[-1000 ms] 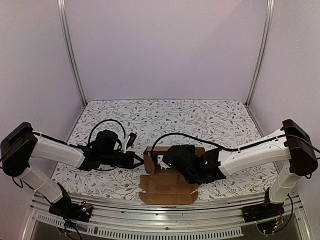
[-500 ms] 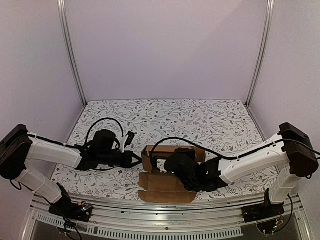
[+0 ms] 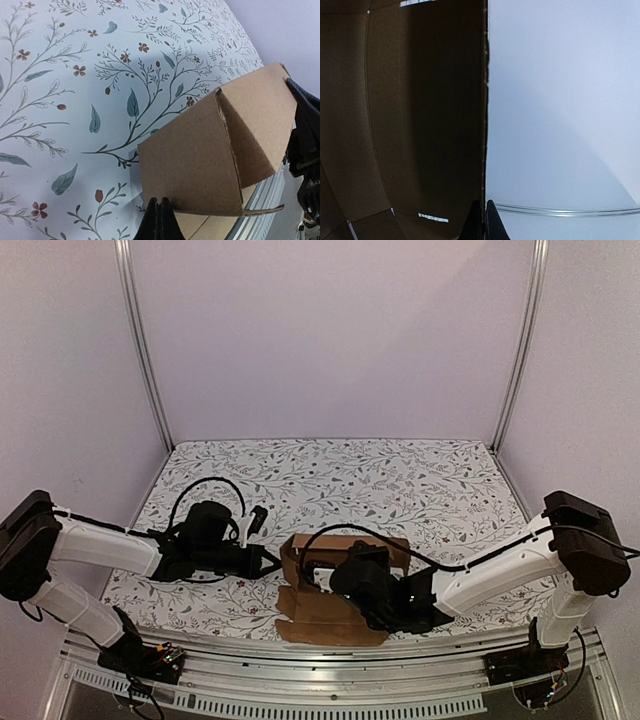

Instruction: Fold the paper box

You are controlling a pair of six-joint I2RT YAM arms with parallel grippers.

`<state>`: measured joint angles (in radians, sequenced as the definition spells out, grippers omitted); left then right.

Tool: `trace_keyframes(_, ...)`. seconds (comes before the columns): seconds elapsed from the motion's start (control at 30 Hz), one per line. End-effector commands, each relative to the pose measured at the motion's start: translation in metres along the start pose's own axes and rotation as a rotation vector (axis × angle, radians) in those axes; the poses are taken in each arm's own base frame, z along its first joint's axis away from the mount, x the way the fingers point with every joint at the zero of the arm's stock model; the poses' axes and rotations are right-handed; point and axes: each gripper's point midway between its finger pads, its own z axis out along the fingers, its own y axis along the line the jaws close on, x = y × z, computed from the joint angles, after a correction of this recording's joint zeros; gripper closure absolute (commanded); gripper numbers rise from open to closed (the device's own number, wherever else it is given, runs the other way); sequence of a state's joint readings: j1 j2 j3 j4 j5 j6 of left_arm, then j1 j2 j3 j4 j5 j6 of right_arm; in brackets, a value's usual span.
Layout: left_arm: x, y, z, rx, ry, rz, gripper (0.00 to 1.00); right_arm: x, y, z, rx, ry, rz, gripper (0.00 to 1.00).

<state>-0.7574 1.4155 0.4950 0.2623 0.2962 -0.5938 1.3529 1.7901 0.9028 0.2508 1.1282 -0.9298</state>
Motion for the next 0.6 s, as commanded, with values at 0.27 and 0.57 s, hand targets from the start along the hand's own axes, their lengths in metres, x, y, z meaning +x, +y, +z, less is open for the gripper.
trace_keyframes(0.27, 0.003, 0.003, 0.001, -0.030, 0.019, 0.049, 1.00, -0.006, 0.013, -0.004, 0.033, -0.003, -0.047, 1.00)
trace_keyframes(0.57, -0.002, 0.006, -0.005, -0.070, 0.016, 0.082, 1.00, -0.007, 0.019, -0.004, 0.041, -0.002, -0.067, 1.00)
